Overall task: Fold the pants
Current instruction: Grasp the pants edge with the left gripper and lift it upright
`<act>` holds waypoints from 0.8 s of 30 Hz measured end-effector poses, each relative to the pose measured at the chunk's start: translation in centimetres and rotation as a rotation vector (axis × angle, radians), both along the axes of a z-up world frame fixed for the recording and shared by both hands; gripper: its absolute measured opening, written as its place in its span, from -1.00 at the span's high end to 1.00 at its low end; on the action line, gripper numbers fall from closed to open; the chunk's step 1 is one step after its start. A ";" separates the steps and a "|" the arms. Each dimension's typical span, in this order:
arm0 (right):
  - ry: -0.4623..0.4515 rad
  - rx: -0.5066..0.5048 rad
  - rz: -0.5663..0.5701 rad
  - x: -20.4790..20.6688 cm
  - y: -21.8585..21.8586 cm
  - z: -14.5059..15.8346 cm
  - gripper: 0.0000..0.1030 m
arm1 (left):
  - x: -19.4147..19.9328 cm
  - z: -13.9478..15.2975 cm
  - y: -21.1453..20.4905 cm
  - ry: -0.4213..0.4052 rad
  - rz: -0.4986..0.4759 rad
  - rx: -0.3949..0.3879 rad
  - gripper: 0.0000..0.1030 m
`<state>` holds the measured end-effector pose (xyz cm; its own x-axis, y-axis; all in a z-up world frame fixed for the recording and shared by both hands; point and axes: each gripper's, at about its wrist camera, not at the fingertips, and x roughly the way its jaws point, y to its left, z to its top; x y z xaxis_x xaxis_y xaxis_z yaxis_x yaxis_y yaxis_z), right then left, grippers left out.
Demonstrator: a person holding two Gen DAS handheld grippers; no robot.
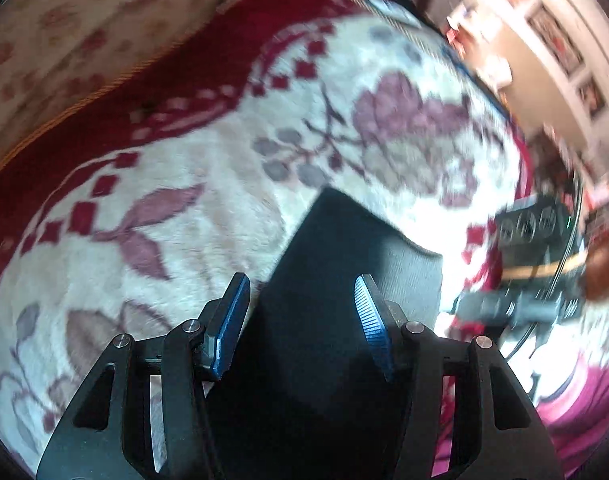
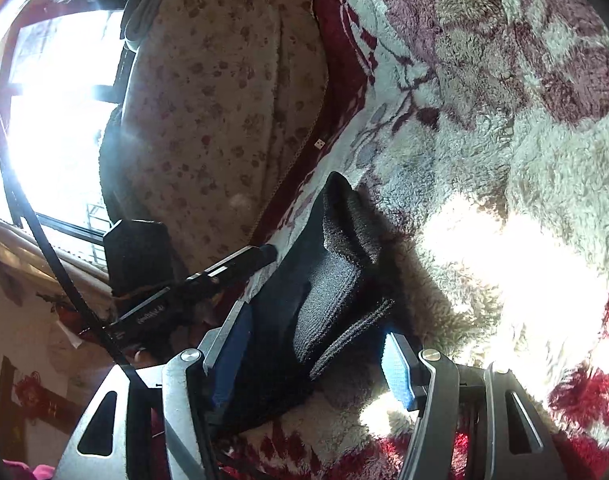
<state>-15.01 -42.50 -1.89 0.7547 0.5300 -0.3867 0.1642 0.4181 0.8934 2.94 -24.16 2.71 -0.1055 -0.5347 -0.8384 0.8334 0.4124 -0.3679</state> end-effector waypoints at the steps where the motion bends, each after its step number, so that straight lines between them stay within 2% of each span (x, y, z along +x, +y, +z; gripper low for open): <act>1: -0.010 0.022 -0.005 -0.1 -0.3 -0.1 -0.07 | -0.3 -0.3 -0.3 0.003 -0.026 0.012 -0.06; 4: -0.020 0.045 -0.012 0.0 -0.9 -0.5 0.15 | -1.0 -1.0 -0.6 -0.033 -0.082 0.030 -0.06; 7: -0.020 0.006 0.005 0.5 -0.8 -0.3 0.34 | -1.0 -1.3 -0.6 -0.035 -0.102 0.018 -0.05; 9: -0.016 -0.010 0.002 0.7 -0.7 -0.3 0.51 | -0.9 -1.4 -0.7 -0.051 -0.107 0.023 0.22; 10: -0.016 0.006 -0.003 0.6 -0.8 -0.6 0.60 | -0.9 -1.5 -0.7 -0.057 -0.107 0.020 0.27; 11: -0.017 0.020 -0.006 0.6 -0.9 -0.9 0.65 | -0.9 -1.5 -0.7 -0.053 -0.111 0.013 0.46; 12: -0.020 0.037 -0.011 0.5 -0.8 -1.0 0.68 | -1.0 -1.5 -0.7 -0.044 -0.120 0.005 0.56; 15: -0.049 0.107 -0.012 0.2 -1.2 -1.5 0.73 | -1.4 -1.3 -0.6 -0.075 -0.134 -0.009 0.66; 20: -0.106 0.185 0.001 -0.1 -1.0 -1.4 0.75 | -1.4 -0.3 0.4 -0.080 -0.103 -0.056 0.72; 24: -0.164 0.174 0.028 0.2 0.2 0.4 0.74 | -1.7 1.8 1.6 -0.114 -0.075 -0.107 0.73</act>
<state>-14.82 -42.28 -1.45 0.7837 0.5998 -0.1615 0.0018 0.2578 0.9662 1.22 -22.59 4.49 -0.0562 -0.6159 -0.7858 0.8990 0.3111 -0.3081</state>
